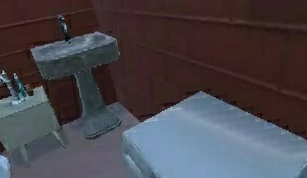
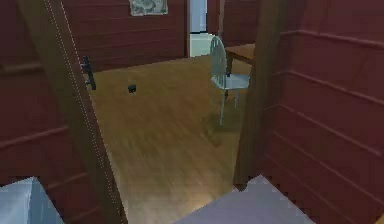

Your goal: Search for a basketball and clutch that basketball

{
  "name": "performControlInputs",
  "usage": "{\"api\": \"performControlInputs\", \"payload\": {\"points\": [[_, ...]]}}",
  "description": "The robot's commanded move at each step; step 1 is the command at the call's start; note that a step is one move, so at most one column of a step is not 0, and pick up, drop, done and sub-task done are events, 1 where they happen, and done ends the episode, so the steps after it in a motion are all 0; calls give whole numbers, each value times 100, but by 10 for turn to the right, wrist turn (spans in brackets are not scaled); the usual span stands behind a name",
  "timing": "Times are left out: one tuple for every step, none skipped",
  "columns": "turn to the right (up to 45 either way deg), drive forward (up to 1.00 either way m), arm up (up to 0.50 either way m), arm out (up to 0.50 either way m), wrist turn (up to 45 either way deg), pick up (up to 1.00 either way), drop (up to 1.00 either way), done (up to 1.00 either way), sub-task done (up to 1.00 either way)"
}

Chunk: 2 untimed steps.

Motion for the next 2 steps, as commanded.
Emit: {"api": "performControlInputs", "payload": {"points": [[450,0,0,0,0,0,0,0,0],[450,0,0,0,0,0,0,0,0]]}}
